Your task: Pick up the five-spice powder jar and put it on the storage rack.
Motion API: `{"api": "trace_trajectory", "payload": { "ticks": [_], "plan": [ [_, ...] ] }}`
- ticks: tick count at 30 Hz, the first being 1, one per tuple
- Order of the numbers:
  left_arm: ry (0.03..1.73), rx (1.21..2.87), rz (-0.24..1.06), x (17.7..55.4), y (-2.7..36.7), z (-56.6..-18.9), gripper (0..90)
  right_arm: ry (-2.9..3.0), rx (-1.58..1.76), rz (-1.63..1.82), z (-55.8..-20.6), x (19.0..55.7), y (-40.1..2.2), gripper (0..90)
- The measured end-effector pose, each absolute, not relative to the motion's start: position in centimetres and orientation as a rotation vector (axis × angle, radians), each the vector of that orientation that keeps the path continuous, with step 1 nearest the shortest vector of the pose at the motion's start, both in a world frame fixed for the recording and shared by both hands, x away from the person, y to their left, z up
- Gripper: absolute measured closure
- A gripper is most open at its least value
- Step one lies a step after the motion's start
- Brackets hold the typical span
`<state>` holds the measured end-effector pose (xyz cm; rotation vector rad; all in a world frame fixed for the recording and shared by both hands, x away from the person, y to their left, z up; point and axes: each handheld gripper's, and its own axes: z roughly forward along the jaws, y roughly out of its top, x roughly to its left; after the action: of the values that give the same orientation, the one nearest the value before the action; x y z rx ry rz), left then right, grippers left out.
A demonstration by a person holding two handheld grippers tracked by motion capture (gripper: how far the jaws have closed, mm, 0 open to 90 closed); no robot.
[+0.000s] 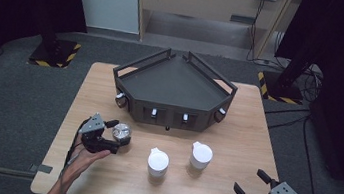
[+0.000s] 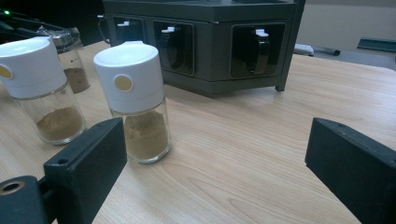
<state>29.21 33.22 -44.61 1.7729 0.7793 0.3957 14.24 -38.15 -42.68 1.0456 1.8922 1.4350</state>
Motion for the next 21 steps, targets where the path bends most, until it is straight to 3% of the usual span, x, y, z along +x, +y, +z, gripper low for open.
{"api": "trace_trajectory", "payload": {
  "ticks": [3, 8, 21],
  "plan": [
    [0.791, 1.757, 0.404, 29.31, 33.04, -45.19, 17.7, 1.892, 1.046, 1.436, -42.68, 14.24, -38.17, 5.6],
    [0.764, 1.763, 0.439, 29.17, 32.86, -45.57, 31.4, 1.891, 1.046, 1.438, -42.7, 14.24, -38.18, 5.6],
    [0.752, 1.76, 0.43, 29.31, 32.95, -45.08, 33.2, 1.886, 1.048, 1.44, -42.75, 14.25, -38.21, 5.8]
  ]
}}
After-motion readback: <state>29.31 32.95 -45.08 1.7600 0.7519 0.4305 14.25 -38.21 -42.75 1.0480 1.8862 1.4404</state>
